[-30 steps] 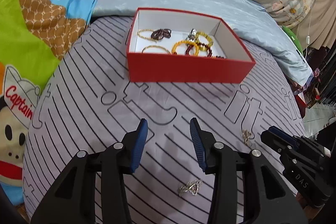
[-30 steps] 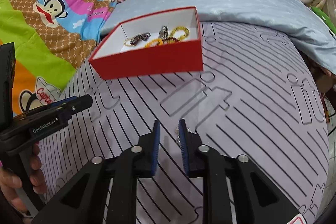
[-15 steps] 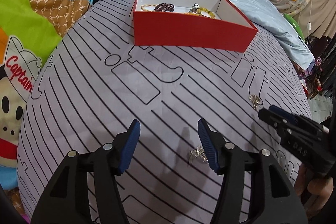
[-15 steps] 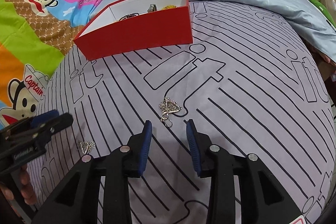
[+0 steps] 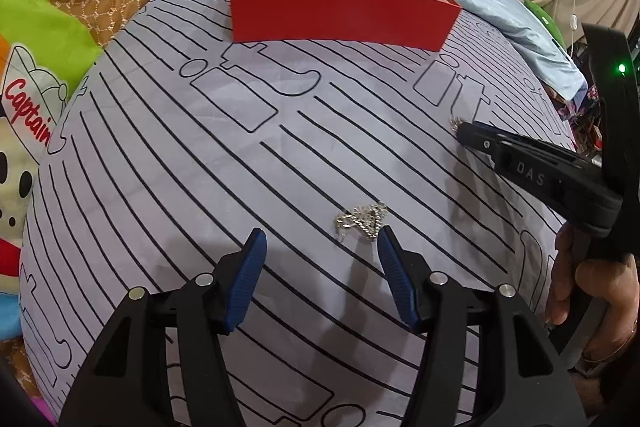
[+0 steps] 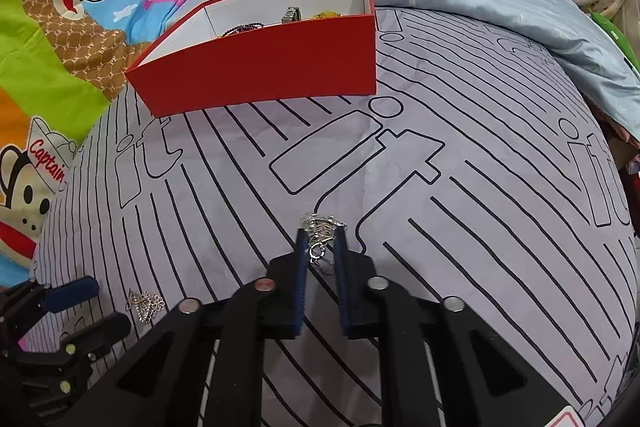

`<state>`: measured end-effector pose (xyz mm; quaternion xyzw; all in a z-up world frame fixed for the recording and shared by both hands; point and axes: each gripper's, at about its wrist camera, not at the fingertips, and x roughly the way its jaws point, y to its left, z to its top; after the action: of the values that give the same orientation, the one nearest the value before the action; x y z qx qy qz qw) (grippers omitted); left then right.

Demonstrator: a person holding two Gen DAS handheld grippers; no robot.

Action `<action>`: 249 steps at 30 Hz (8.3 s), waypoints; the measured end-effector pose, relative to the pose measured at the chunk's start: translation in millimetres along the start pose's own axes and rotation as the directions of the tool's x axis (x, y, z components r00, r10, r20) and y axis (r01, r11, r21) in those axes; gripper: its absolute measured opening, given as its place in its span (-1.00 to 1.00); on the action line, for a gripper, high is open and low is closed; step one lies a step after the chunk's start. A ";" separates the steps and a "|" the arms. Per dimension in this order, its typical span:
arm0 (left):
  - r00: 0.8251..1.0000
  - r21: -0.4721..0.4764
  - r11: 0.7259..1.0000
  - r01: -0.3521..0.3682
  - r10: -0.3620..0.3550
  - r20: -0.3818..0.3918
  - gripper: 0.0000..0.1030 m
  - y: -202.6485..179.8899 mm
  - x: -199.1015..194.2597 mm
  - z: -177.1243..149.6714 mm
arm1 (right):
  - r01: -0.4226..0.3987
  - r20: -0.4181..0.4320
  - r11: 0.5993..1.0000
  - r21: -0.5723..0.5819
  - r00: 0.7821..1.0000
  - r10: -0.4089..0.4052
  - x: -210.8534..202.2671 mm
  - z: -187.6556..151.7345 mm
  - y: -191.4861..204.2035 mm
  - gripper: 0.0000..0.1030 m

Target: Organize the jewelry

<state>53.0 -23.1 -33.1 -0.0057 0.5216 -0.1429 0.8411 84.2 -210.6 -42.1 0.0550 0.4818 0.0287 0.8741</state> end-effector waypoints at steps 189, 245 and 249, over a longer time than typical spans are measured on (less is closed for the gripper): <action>0.942 -0.118 0.966 -0.232 0.253 0.221 0.53 5.0 -3.8 170.8 | 0.115 0.237 0.993 0.033 0.964 -0.119 -49.4 117.3 27.4 0.44; 0.917 -0.126 0.939 -0.320 0.340 0.209 0.84 3.3 -2.5 160.1 | 0.118 0.216 0.991 0.069 0.968 -0.130 -42.8 107.2 20.8 0.51; 0.913 -0.131 0.936 -0.326 0.348 0.213 0.85 3.0 -3.2 160.2 | 0.126 0.221 0.989 0.074 0.965 -0.140 -43.6 106.5 19.6 0.55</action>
<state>193.2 -41.8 42.2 0.0288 0.4188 0.0302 0.9071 151.0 -202.9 53.3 0.0513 0.3827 -0.0508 0.9211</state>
